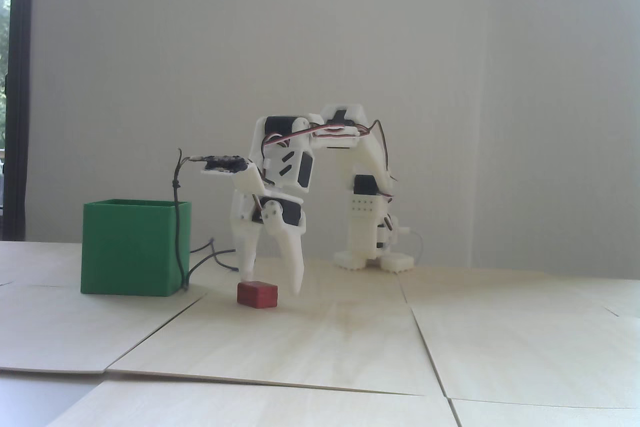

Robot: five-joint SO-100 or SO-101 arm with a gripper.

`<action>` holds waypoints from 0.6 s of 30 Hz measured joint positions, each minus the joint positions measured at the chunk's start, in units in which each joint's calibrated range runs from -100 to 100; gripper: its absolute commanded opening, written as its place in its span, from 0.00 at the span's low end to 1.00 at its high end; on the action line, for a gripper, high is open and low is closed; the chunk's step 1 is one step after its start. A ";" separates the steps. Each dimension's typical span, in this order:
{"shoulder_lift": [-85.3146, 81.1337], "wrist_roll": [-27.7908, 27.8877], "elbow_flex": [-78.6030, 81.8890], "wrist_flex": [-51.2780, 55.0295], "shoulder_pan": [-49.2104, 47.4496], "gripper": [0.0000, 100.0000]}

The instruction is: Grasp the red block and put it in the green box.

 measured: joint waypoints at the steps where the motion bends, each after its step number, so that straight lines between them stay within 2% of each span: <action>1: 0.08 0.00 0.00 0.00 0.00 0.30; 18: 2.99 0.00 -0.63 0.58 0.31 0.30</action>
